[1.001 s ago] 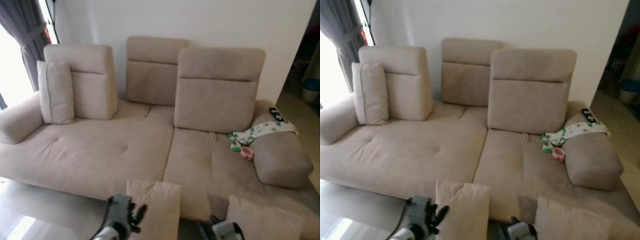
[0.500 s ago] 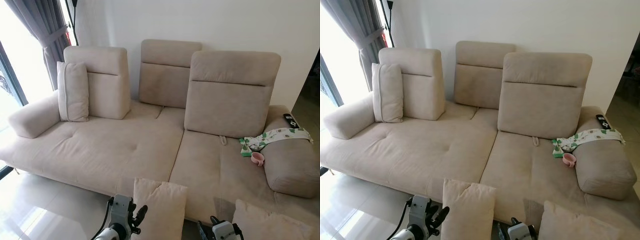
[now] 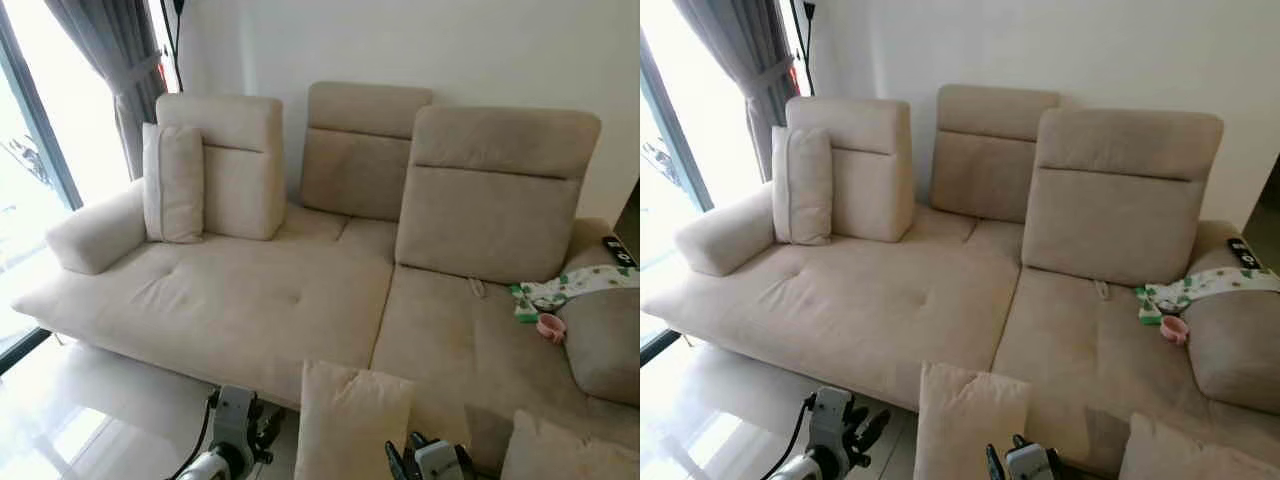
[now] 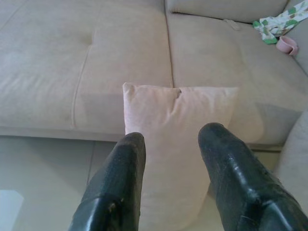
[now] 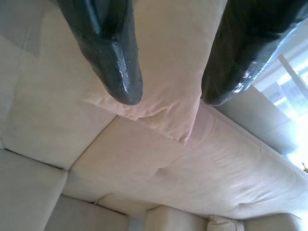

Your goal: Move the pillow to the sofa from floor

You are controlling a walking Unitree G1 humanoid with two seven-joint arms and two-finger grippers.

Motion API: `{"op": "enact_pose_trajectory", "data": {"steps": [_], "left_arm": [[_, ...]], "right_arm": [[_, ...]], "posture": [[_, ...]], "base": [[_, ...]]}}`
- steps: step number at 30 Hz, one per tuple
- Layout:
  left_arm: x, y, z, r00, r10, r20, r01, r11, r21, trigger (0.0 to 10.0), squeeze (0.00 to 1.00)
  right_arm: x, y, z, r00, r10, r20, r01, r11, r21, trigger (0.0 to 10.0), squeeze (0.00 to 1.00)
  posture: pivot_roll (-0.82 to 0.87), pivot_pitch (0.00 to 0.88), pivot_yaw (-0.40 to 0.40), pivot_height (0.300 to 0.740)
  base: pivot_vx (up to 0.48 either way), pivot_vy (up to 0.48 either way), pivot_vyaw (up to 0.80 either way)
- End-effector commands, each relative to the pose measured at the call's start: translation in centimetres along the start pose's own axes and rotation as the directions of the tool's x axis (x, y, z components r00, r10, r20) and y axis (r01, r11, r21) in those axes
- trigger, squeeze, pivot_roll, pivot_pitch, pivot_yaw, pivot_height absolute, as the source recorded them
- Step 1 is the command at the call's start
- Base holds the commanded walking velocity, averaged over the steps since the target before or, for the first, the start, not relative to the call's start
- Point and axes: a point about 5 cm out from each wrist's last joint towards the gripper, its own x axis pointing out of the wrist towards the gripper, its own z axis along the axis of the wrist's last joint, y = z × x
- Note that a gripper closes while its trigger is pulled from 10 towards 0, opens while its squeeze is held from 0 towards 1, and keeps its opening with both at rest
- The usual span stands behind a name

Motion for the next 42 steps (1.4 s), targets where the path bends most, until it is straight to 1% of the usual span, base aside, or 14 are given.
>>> {"op": "enact_pose_trajectory", "data": {"steps": [1, 19, 21, 22, 23, 24, 26, 28, 29, 30, 31, 33, 34, 42], "left_arm": [[-0.1, -0.2, -0.4, 1.0, 0.0, -0.016, 0.0, 1.0, -0.014, 10.0, 0.0], [-0.2, 0.1, 3.3, 0.976, -0.005, 0.219, 0.019, 0.998, -0.065, 10.0, 0.0], [-0.4, 0.1, 4.2, 0.966, 0.008, 0.26, 0.013, 0.997, -0.08, 10.0, 0.0], [-0.5, 0.0, 4.5, 0.962, 0.007, 0.274, 0.016, 0.997, -0.081, 10.0, 0.03], [-0.5, 0.0, 4.5, 0.962, 0.007, 0.274, 0.016, 0.997, -0.081, 10.0, 0.03], [-0.7, 0.0, 4.6, 0.959, 0.004, 0.284, 0.02, 0.997, -0.08, 10.0, 0.68], [-0.9, 0.0, 4.6, 0.957, 0.001, 0.289, 0.023, 0.997, -0.079, 10.0, 0.68], [-1.1, 0.0, 4.6, 0.956, 0.0, 0.294, 0.025, 0.996, -0.081, 10.0, 1.0], [-1.3, 0.1, 4.5, 0.955, 0.0, 0.297, 0.026, 0.996, -0.083, 10.0, 1.0], [-1.5, 0.2, 4.5, 0.954, 0.003, 0.299, 0.023, 0.996, -0.085, 10.0, 1.0], [-1.7, 0.3, 4.4, 0.954, 0.009, 0.299, 0.017, 0.996, -0.086, 10.0, 1.0], [-1.8, 0.4, 4.5, 0.954, 0.015, 0.299, 0.012, 0.996, -0.087, 10.0, 1.0], [-1.8, 0.4, 4.5, 0.954, 0.017, 0.3, 0.01, 0.996, -0.088, 10.0, 0.0], [-2.1, 0.1, 4.5, 0.956, 0.016, 0.292, 0.015, 0.995, -0.103, 10.0, 0.0]], "right_arm": [[-0.1, -0.2, -0.3, 1.0, -0.01, -0.01, 0.01, 1.0, -0.004, 10.0, 0.0], [-0.4, -1.5, 3.4, 0.965, -0.078, 0.249, 0.101, 0.992, -0.081, 10.0, 0.0], [-0.4, -1.7, 4.3, 0.957, -0.082, 0.279, 0.106, 0.991, -0.076, 10.0, 0.18], [-0.4, -1.8, 4.6, 0.956, -0.08, 0.283, 0.104, 0.992, -0.069, 10.0, 1.0], [-0.4, -1.8, 4.6, 0.956, -0.08, 0.283, 0.104, 0.992, -0.069, 10.0, 1.0], [-0.5, -1.8, 4.6, 0.956, -0.078, 0.282, 0.101, 0.993, -0.067, 10.0, 1.0], [-0.6, -1.8, 4.6, 0.957, -0.077, 0.281, 0.1, 0.993, -0.067, 10.0, 1.0], [-0.8, -1.8, 4.5, 0.959, -0.085, 0.27, 0.107, 0.992, -0.07, 10.0, 1.0], [-1.0, -1.9, 4.3, 0.96, -0.092, 0.264, 0.115, 0.991, -0.074, 10.0, 0.39], [-1.1, -2.0, 4.2, 0.96, -0.097, 0.261, 0.121, 0.99, -0.076, 10.0, 0.39], [-1.2, -2.1, 4.2, 0.96, -0.099, 0.261, 0.124, 0.989, -0.079, 10.0, 0.0], [-1.2, -2.1, 4.3, 0.96, -0.098, 0.262, 0.123, 0.989, -0.081, 10.0, 0.0], [-1.3, -2.1, 4.3, 0.96, -0.097, 0.263, 0.123, 0.989, -0.083, 10.0, 0.0], [-1.6, -2.2, 4.7, 0.963, -0.093, 0.254, 0.118, 0.989, -0.088, 10.0, 0.0]], "posture": [[0.01, 0.0, 0.048, 0.74], [0.01, 0.0, 0.051, 0.74], [0.01, 0.0, 0.05, 0.74], [0.01, 0.0, 0.048, 0.74], [0.01, 0.0, 0.048, 0.74], [0.01, 0.0, 0.047, 0.74], [0.02, 0.0, 0.045, 0.74], [0.02, 0.0, 0.04, 0.74], [0.02, 0.0, 0.038, 0.74], [0.02, 0.0, 0.037, 0.74], [0.02, 0.0, 0.035, 0.74], [0.02, 0.0, 0.035, 0.74], [0.02, 0.0, 0.033, 0.74], [0.01, 0.0, 0.031, 0.74]], "base": [[0.0, 0.0, 0.0], [0.0, 0.0, 0.0], [0.0, 0.0, 0.0], [0.0, 0.0, 0.0], [0.0, 0.0, 0.0], [0.0, 0.0, 0.0], [0.0, 0.0, 0.0], [0.0, 0.0, 0.0], [0.0, 0.0, 0.0], [0.0, 0.0, 0.0], [0.0, 0.0, 0.0], [0.0, 0.0, 0.0], [0.0, 0.0, 0.0], [0.0, 0.0, 0.0]]}}
